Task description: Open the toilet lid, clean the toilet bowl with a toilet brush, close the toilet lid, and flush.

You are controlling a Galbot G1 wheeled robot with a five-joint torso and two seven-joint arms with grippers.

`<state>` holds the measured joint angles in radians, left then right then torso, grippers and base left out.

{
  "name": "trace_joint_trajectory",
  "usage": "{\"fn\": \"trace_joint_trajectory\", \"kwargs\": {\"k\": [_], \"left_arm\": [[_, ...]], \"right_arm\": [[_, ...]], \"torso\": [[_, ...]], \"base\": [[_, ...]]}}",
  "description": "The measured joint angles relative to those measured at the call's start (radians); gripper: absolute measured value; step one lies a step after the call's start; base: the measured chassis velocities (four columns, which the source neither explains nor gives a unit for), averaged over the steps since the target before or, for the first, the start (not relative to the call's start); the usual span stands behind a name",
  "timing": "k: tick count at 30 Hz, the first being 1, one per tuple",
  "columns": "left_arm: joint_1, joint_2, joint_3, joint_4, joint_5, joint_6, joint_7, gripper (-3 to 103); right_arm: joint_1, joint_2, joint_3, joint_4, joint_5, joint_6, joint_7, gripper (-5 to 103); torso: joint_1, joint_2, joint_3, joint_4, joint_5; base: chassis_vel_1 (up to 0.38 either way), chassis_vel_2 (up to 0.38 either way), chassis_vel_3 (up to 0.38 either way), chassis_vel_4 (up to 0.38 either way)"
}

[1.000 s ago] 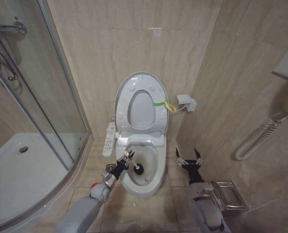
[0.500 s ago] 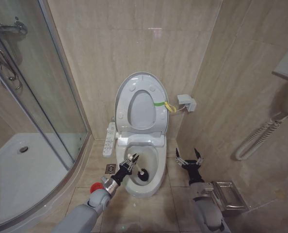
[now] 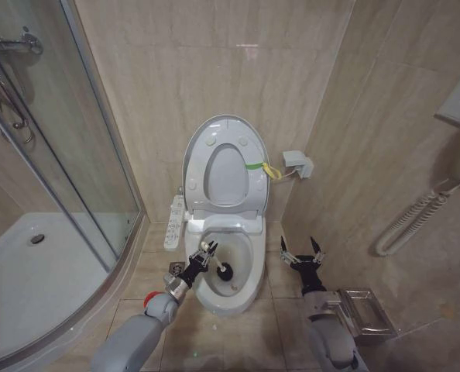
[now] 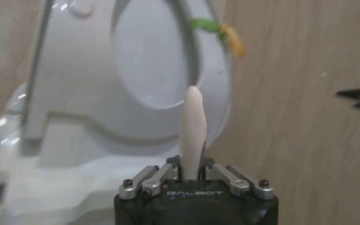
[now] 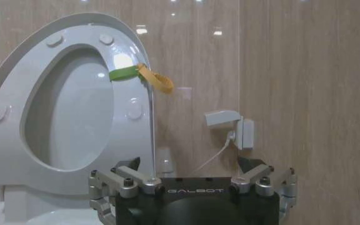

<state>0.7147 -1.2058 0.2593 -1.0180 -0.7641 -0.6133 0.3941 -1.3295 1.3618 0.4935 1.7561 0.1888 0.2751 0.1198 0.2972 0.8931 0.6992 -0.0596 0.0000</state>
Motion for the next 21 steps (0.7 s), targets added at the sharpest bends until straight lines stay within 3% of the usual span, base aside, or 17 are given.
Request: {"fn": "trace_joint_trajectory", "kwargs": {"k": [5, 11, 15, 18, 21], "left_arm": [[0.070, 0.052, 0.011, -0.149, 0.029, 0.027, -0.039, 19], [0.121, 0.079, 0.006, -0.211, 0.094, 0.054, -0.104, 19], [0.109, 0.059, -0.005, -0.146, 0.098, 0.037, -0.091, 19], [0.059, 0.023, -0.012, -0.017, 0.069, -0.003, -0.033, 19], [0.035, 0.010, -0.012, 0.031, 0.052, -0.010, -0.016, 19]], "right_arm": [[0.000, 0.000, 0.000, 0.000, 0.000, 0.000, 0.000, 100], [0.000, 0.000, 0.000, 0.000, 0.000, 0.000, 0.000, 100], [0.000, 0.000, 0.000, 0.000, 0.000, 0.000, 0.000, 100], [0.000, 0.000, 0.000, 0.000, 0.000, 0.000, 0.000, 100], [0.000, 0.000, 0.000, 0.000, 0.000, 0.000, 0.000, 100]], "torso": [[0.000, 0.000, 0.000, 0.0002, 0.0001], [0.000, 0.000, 0.000, 0.0003, 0.0002], [0.000, 0.000, 0.000, 0.0003, 0.0000], [0.000, 0.000, 0.000, -0.0001, 0.0000], [0.000, 0.000, 0.000, 0.0000, -0.0001]], "base": [[0.000, 0.000, 0.000, 0.000], [0.000, 0.000, 0.000, 0.000], [0.000, 0.000, 0.000, 0.000], [0.000, 0.000, 0.000, 0.000], [0.000, 0.000, 0.000, 0.000]]}}
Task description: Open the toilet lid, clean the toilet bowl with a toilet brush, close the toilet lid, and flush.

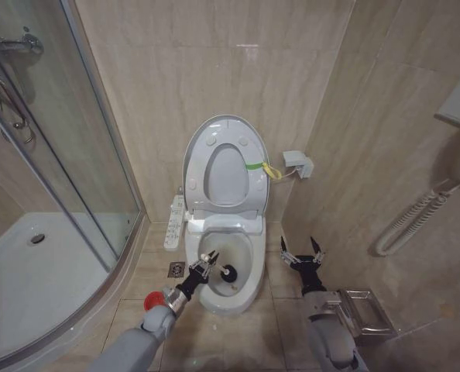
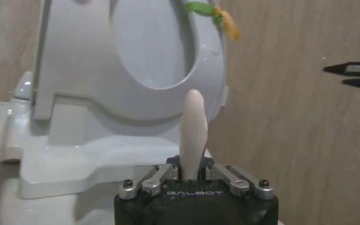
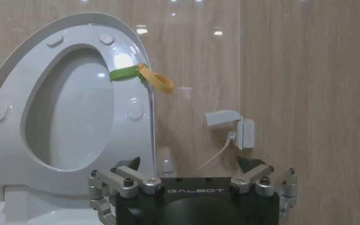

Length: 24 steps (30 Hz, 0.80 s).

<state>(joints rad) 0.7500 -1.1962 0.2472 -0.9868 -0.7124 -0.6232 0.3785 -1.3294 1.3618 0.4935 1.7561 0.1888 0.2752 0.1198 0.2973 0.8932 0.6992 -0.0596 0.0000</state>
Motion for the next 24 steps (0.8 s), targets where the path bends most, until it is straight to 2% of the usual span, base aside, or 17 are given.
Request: {"fn": "trace_joint_trajectory", "kwargs": {"k": [5, 9, 14, 16, 19, 21, 24], "left_arm": [[-0.052, -0.026, 0.011, 0.067, -0.033, -0.007, 0.027, 19], [-0.076, -0.034, 0.018, 0.072, -0.043, -0.007, 0.029, 19], [-0.067, -0.018, 0.025, 0.010, -0.041, -0.001, 0.014, 19], [-0.024, 0.020, 0.034, -0.092, -0.006, 0.034, -0.039, 19], [0.010, 0.043, 0.049, -0.148, 0.003, 0.050, -0.062, 19], [0.028, 0.046, 0.054, -0.160, 0.006, 0.051, -0.064, 19], [0.032, 0.029, 0.054, -0.114, 0.006, 0.040, -0.055, 19]], "right_arm": [[0.000, 0.000, 0.000, 0.000, 0.000, 0.000, 0.000, 100], [0.000, 0.000, 0.000, 0.000, 0.000, 0.000, 0.000, 100], [0.000, 0.000, 0.000, 0.000, 0.000, 0.000, 0.000, 100], [0.000, 0.000, 0.000, 0.000, 0.000, 0.000, 0.000, 100], [0.000, 0.000, 0.000, 0.000, 0.000, 0.000, 0.000, 100], [0.000, 0.000, 0.000, 0.000, 0.000, 0.000, 0.000, 100], [0.000, 0.000, 0.000, 0.000, 0.000, 0.000, 0.000, 100]], "torso": [[0.000, 0.000, 0.000, 0.0000, 0.0001], [0.000, 0.000, 0.000, -0.0001, 0.0001], [0.000, 0.000, 0.000, -0.0002, 0.0000], [0.000, 0.000, 0.000, 0.0000, 0.0002], [0.000, 0.000, 0.000, 0.0003, 0.0002], [0.000, 0.000, 0.000, 0.0005, 0.0000], [0.000, 0.000, 0.000, 0.0001, 0.0000]], "base": [[0.000, 0.000, 0.000, 0.000], [0.000, 0.000, 0.000, 0.000], [0.000, 0.000, 0.000, 0.000], [0.000, 0.000, 0.000, 0.000], [0.000, 0.000, 0.000, 0.000], [0.000, 0.000, 0.000, 0.000], [0.000, 0.000, 0.000, 0.000]]}}
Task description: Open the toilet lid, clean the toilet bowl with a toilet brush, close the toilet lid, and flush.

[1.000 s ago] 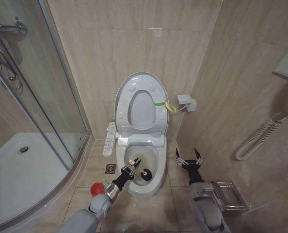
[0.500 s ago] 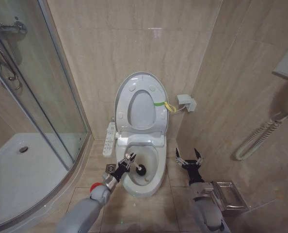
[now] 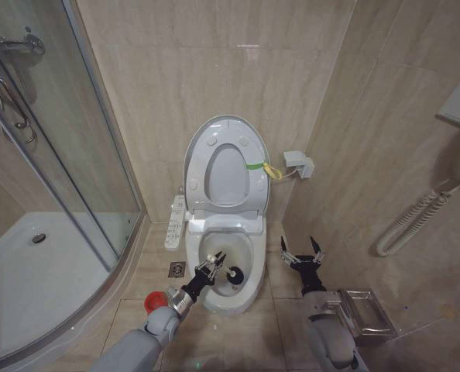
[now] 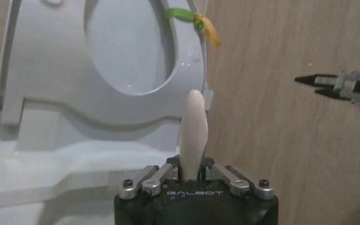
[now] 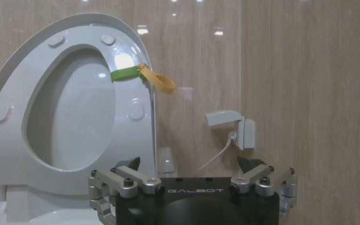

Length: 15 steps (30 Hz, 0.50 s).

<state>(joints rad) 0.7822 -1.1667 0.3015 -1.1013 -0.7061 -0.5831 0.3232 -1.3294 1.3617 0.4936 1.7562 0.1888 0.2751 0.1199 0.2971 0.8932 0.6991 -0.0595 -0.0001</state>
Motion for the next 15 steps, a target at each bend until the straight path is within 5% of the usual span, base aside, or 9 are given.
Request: {"fn": "trace_joint_trajectory", "kwargs": {"k": [8, 15], "left_arm": [[-0.081, -0.048, -0.010, 0.171, -0.022, -0.025, 0.046, 19], [-0.098, -0.029, -0.012, 0.121, -0.031, -0.013, 0.035, 19]], "right_arm": [[0.000, 0.000, 0.000, 0.000, 0.000, 0.000, 0.000, 100], [0.000, 0.000, 0.000, 0.000, 0.000, 0.000, 0.000, 100]], "torso": [[0.000, 0.000, 0.000, -0.0002, -0.0001], [0.000, 0.000, 0.000, -0.0003, 0.0000]], "base": [[0.000, 0.000, 0.000, 0.000], [0.000, 0.000, 0.000, 0.000]]}}
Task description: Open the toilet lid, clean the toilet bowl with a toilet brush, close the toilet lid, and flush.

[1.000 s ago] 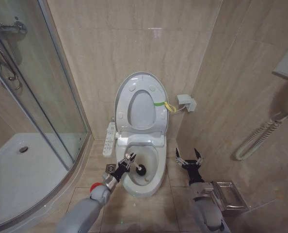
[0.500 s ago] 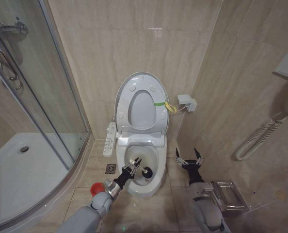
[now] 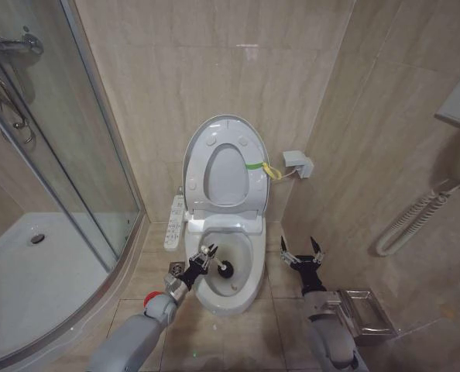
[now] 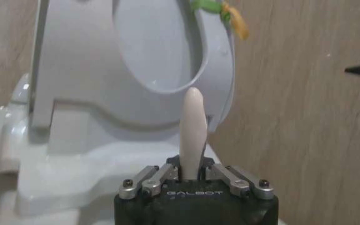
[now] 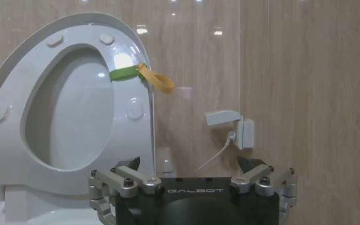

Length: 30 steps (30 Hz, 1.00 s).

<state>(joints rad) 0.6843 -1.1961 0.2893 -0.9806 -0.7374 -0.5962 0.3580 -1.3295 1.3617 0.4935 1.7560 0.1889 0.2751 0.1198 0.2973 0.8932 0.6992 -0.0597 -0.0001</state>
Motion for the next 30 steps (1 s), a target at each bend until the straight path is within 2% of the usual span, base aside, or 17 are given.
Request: {"fn": "trace_joint_trajectory", "kwargs": {"k": [1, 7, 10, 16, 20, 22, 26, 30], "left_arm": [[0.000, 0.000, 0.000, 0.000, 0.000, 0.000, 0.000, 19], [0.075, 0.065, 0.007, -0.166, 0.013, 0.024, -0.031, 19], [0.106, 0.076, 0.012, -0.198, 0.019, 0.027, -0.033, 19], [0.100, 0.049, 0.011, -0.135, 0.030, 0.014, -0.025, 19], [0.049, 0.015, -0.004, -0.006, 0.024, -0.009, -0.002, 19], [0.039, 0.013, -0.004, 0.005, 0.020, -0.009, -0.002, 19], [0.031, 0.020, -0.004, -0.025, 0.017, 0.003, -0.014, 19], [0.056, 0.051, 0.004, -0.106, 0.015, 0.020, -0.035, 19]], "right_arm": [[0.000, 0.000, 0.000, 0.000, 0.000, 0.000, 0.000, 100], [0.000, 0.000, 0.000, 0.000, 0.000, 0.000, 0.000, 100], [0.000, 0.000, 0.000, 0.000, 0.000, 0.000, 0.000, 100], [0.000, 0.000, 0.000, 0.000, 0.000, 0.000, 0.000, 100], [0.000, 0.000, 0.000, 0.000, 0.000, 0.000, 0.000, 100], [0.000, 0.000, 0.000, 0.000, 0.000, 0.000, 0.000, 100], [0.000, 0.000, 0.000, 0.000, 0.000, 0.000, 0.000, 100], [0.000, 0.000, 0.000, 0.000, 0.000, 0.000, 0.000, 100]], "torso": [[0.000, 0.000, 0.000, 0.0000, 0.0000], [0.000, 0.000, 0.000, 0.0003, 0.0002], [0.000, 0.000, 0.000, 0.0005, 0.0001], [0.000, 0.000, 0.000, 0.0003, 0.0000], [0.000, 0.000, 0.000, 0.0001, 0.0000], [0.000, 0.000, 0.000, 0.0002, 0.0000], [0.000, 0.000, 0.000, 0.0001, 0.0000], [0.000, 0.000, 0.000, 0.0002, 0.0002]], "base": [[0.000, 0.000, 0.000, 0.000], [0.000, 0.000, 0.000, 0.000], [0.000, 0.000, 0.000, 0.000], [0.000, 0.000, 0.000, 0.000], [0.000, 0.000, 0.000, 0.000], [0.000, 0.000, 0.000, 0.000], [0.000, 0.000, 0.000, 0.000], [0.000, 0.000, 0.000, 0.000]]}}
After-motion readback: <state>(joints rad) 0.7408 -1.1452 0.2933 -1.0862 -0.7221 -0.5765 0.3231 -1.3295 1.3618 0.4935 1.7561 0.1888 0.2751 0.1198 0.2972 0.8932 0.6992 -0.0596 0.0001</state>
